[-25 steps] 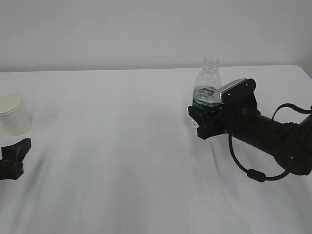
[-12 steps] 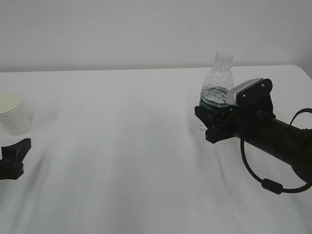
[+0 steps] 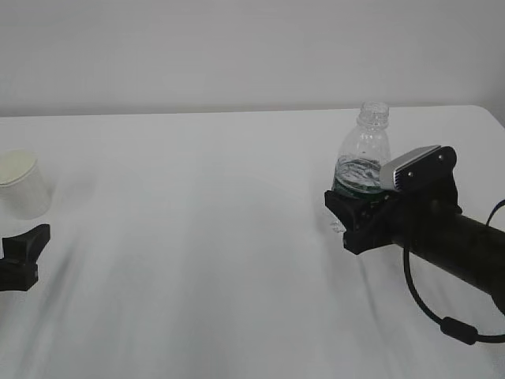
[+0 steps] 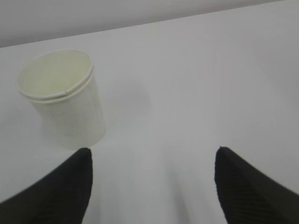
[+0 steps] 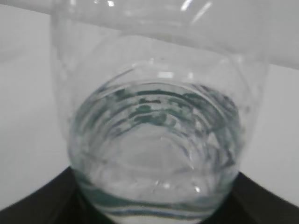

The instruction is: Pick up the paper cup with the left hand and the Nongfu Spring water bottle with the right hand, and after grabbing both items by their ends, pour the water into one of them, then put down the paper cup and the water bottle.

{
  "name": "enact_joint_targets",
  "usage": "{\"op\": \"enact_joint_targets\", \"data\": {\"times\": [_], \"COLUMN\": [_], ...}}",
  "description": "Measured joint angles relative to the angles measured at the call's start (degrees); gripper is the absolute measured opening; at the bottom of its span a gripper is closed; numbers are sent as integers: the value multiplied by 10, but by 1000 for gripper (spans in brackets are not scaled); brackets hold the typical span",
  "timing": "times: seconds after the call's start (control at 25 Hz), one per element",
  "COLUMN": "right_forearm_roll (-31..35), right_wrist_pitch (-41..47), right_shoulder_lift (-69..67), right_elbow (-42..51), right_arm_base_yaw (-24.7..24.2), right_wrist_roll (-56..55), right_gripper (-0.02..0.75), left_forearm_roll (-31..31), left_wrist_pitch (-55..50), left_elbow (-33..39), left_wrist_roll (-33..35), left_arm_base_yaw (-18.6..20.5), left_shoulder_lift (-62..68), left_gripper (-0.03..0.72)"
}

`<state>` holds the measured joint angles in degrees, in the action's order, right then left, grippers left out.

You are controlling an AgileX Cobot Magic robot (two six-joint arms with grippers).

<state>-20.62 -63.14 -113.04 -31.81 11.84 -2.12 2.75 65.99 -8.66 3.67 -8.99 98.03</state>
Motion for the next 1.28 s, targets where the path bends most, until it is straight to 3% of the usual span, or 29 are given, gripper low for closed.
{"op": "enact_joint_targets", "data": {"times": [0.76,1.28], "right_forearm_roll": [30,32], "right_wrist_pitch": [-6,-6], "right_shoulder_lift": [58,59], "right_elbow": [69,69], "right_arm_base_yaw": [0,0], "right_wrist_roll": [25,26], "right_gripper": [455,455], "left_forearm_roll": [7,82], "left_wrist_pitch": [0,0], "left_elbow": [0,0], "left_wrist_roll": [0,0], "left_arm_base_yaw": [0,10], "left_shoulder_lift": [0,0], "left_gripper": [587,587]}}
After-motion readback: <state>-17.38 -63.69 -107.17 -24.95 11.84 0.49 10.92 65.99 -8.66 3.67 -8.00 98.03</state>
